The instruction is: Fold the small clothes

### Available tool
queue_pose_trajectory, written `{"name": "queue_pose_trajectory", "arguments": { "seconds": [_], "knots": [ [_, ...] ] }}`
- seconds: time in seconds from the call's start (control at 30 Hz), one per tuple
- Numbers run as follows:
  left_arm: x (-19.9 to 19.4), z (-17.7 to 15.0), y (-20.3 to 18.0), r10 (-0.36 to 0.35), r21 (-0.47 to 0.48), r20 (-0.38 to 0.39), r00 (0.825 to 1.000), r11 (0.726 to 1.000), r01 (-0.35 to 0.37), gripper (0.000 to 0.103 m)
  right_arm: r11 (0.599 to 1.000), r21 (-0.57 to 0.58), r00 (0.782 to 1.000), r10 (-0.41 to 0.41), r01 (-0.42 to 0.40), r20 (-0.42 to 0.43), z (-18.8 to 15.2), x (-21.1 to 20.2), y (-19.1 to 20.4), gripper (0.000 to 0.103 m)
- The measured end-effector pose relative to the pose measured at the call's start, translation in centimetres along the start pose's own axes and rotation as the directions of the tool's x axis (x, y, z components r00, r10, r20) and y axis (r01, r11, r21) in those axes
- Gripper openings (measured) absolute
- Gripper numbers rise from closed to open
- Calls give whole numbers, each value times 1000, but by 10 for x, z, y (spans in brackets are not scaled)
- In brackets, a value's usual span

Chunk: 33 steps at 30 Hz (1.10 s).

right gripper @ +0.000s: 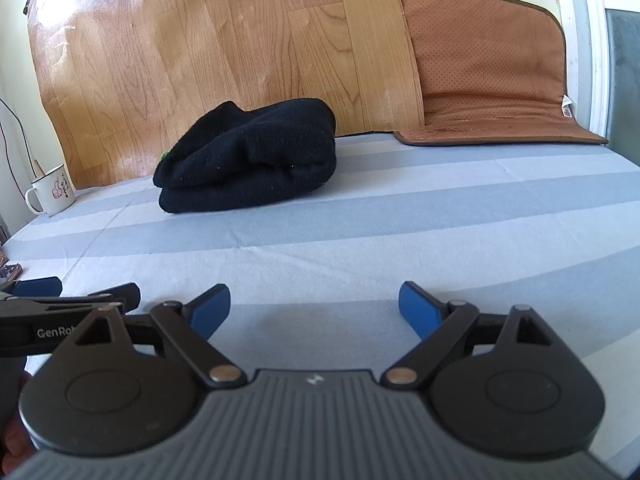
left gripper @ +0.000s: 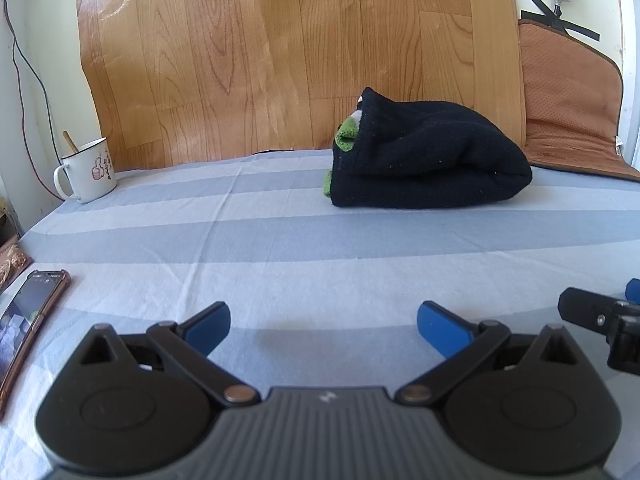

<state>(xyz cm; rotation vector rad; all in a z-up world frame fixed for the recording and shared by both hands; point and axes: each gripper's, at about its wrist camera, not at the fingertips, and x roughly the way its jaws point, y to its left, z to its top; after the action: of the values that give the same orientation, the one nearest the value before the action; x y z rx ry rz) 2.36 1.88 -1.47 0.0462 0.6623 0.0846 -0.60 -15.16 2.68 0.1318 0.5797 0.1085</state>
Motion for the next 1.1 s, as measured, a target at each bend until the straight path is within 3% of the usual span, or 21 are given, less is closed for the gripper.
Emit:
{"name": "queue_pose_trajectory", "arguments": {
  "seconds": [1.1],
  "knots": [
    [-4, 0, 0, 12, 3, 30, 999, 1000, -13, 103, 1000, 4, 1000, -2, 2, 2, 0, -1, 1, 93]
  ]
}}
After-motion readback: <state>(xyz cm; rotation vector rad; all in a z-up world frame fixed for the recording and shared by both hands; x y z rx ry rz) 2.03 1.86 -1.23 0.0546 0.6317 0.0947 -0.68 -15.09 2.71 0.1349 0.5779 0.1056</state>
